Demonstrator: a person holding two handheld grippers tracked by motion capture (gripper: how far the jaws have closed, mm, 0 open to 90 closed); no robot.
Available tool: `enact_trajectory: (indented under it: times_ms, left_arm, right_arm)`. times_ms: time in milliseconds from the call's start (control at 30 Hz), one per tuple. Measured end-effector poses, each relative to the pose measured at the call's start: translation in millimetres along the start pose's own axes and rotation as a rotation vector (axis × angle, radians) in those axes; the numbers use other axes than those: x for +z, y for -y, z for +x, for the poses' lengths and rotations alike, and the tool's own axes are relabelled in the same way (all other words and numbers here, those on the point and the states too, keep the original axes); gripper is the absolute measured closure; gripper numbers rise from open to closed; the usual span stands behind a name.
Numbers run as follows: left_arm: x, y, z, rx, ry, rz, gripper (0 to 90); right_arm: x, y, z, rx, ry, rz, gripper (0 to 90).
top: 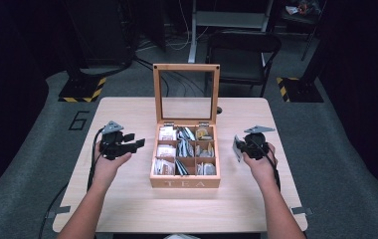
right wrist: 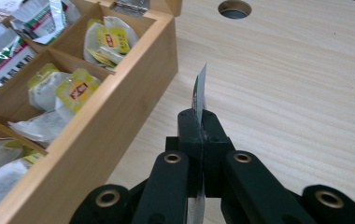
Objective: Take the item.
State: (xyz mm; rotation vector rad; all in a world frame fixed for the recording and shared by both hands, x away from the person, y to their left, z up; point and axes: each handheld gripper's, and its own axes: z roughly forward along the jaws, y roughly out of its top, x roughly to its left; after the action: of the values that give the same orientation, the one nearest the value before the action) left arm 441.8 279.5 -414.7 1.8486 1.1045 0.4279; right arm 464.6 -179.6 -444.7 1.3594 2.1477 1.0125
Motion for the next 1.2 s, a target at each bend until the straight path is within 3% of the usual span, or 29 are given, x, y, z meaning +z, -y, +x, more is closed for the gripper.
enact_trajectory:
  times_ms: [300,467,767,1200]
  left_arm:
    - [0.4,0.2,-0.7,0.002,0.001,0.004,45.3]
    - [0.8,0.5,-0.1,0.003,0.0,0.005,45.2]
    - [1.8,1.2,-0.4,0.002,-0.002,0.005,45.1]
    - [2.2,1.8,0.6,0.004,-0.001,0.011,45.0]
  right_arm:
    - [9.7,7.5,-3.6,0.021,-0.008,0.023,89.6]
    - [15.3,13.3,-9.6,0.069,-0.02,0.037,89.3]
    - [20.0,16.9,-12.8,0.054,-0.014,0.033,88.7]
    - [17.0,23.3,-33.8,0.104,0.021,0.059,77.3]
